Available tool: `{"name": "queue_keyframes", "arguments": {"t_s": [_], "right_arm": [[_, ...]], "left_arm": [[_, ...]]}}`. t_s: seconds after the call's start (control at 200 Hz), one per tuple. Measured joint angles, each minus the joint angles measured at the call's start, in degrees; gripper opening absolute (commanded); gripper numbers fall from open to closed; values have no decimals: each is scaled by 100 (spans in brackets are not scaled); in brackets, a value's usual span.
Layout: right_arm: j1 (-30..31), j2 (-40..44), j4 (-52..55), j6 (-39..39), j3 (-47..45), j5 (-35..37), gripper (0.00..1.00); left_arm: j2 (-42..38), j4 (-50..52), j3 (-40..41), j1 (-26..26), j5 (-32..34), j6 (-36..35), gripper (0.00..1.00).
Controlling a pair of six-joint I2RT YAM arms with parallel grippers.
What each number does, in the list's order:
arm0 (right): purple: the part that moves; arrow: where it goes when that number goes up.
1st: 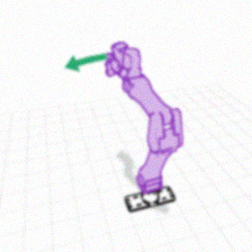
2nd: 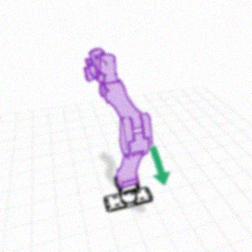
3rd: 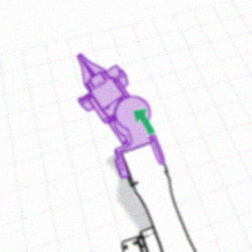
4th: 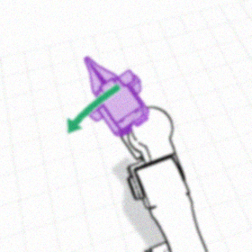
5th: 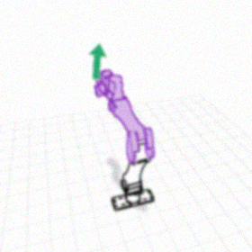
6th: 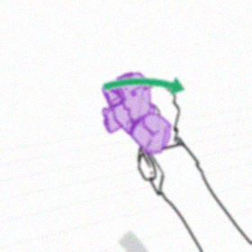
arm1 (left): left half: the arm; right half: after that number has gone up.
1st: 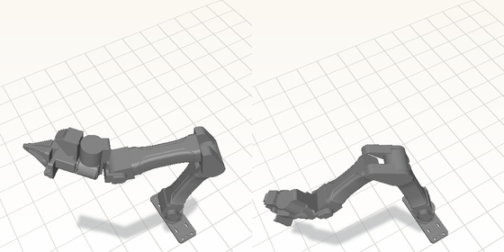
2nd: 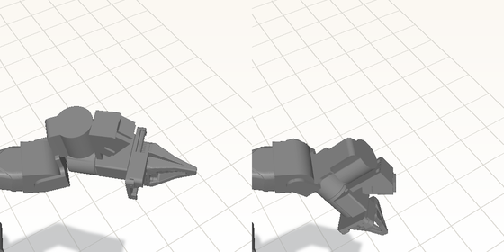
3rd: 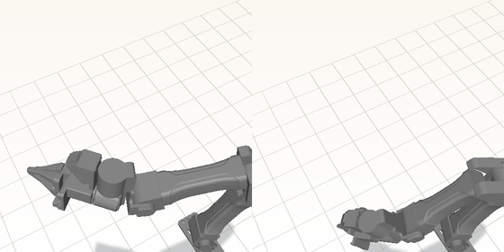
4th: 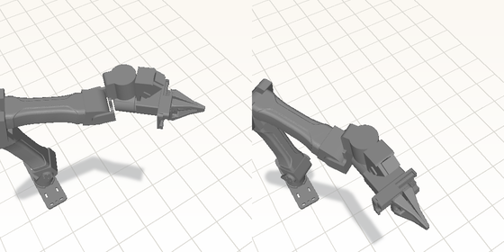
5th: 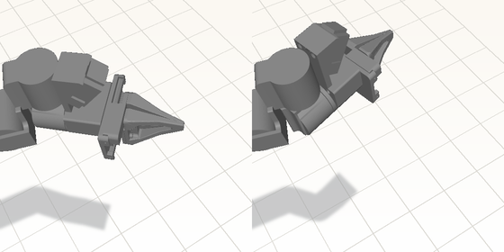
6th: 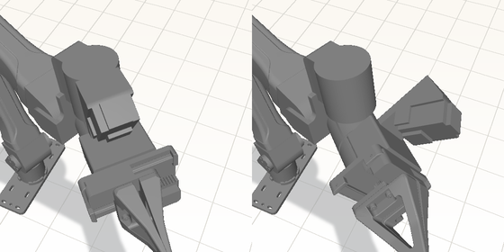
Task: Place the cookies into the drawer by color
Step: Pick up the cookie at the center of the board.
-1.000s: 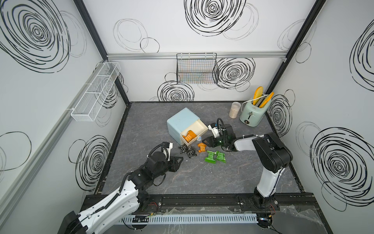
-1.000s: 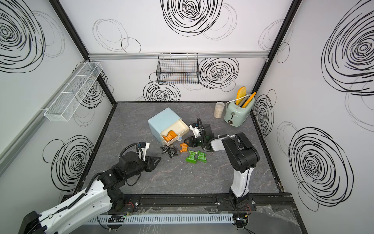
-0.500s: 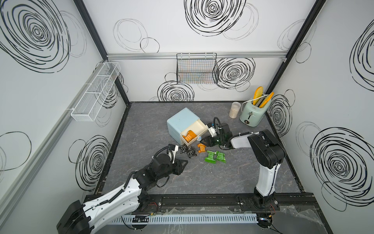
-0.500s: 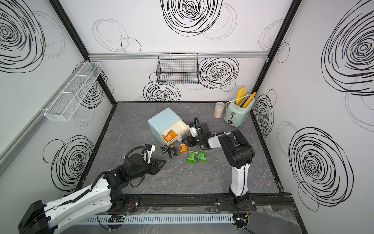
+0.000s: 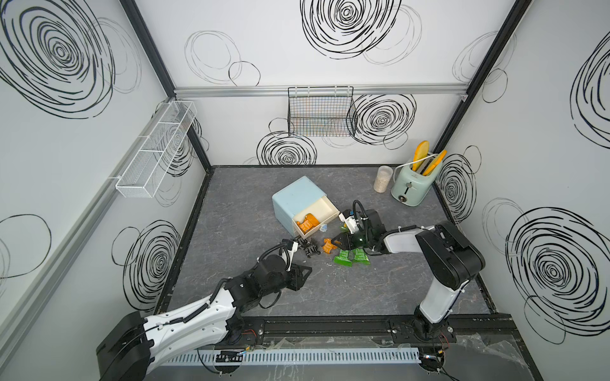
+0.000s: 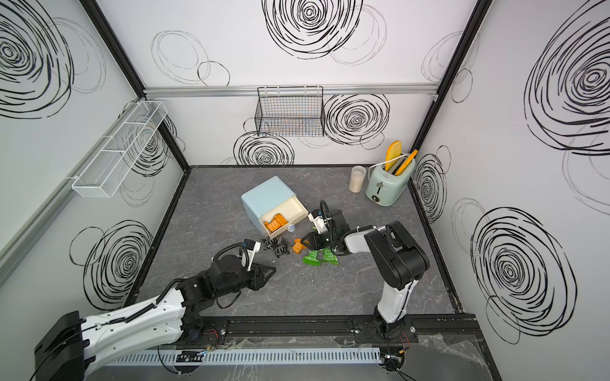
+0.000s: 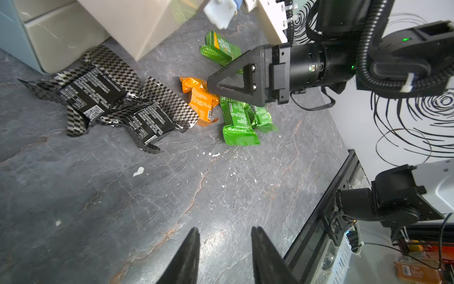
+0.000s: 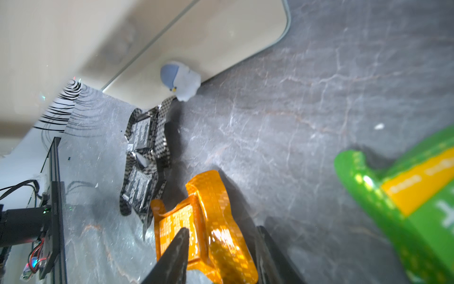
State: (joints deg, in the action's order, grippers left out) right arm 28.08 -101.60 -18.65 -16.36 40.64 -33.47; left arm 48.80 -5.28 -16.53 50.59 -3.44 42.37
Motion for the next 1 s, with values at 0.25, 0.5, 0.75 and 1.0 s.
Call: {"name": "queue_keyframes", "arguments": {"t_s": [0.25,0.5,0.75,1.0], "right_arm": [[140,155,-74,-166,-286,-129,35],[243,247,-107,-315,-461,-227,28],[271,164,-157,-498,-470,-361,18],[275,131,-289,-632,-470,-511,0]], "left_arm": [[186,-136,0,79,118,11,40],[514,-350,0,81,190,9,39],[1091,-824,2,166,343,-11,36],[1471,-1156,2,192,632,-52,36]]}}
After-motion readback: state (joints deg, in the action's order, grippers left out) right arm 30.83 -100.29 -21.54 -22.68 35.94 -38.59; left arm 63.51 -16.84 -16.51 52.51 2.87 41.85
